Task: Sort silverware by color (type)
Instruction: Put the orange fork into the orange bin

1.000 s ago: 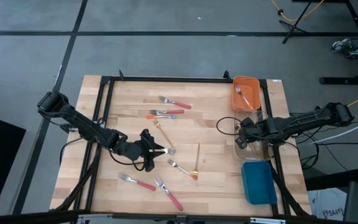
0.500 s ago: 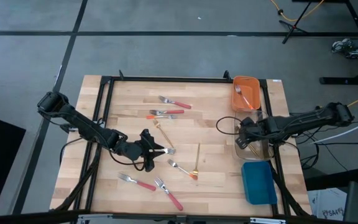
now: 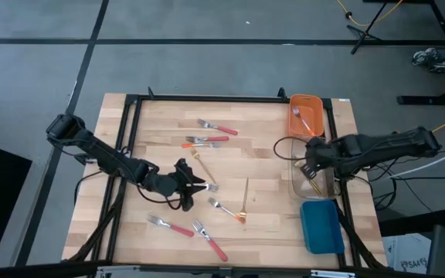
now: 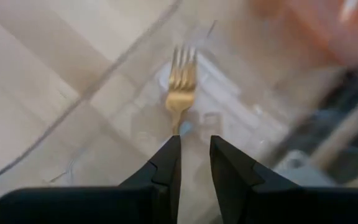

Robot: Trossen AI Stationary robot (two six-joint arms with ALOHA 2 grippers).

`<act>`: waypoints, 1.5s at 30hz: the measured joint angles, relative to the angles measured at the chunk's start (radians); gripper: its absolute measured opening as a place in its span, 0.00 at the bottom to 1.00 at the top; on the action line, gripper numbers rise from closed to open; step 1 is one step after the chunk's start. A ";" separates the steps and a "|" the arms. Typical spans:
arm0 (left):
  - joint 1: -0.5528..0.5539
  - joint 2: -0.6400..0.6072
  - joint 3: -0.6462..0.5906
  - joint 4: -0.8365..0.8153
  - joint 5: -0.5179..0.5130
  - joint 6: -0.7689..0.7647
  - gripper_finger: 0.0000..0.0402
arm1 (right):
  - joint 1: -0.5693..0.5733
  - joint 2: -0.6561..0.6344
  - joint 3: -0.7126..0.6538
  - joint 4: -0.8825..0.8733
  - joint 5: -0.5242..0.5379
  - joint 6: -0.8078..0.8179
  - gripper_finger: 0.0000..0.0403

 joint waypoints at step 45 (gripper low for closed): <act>0.148 0.015 0.000 -0.364 0.183 0.212 0.23 | 0.000 0.129 0.224 0.425 0.145 -0.396 0.19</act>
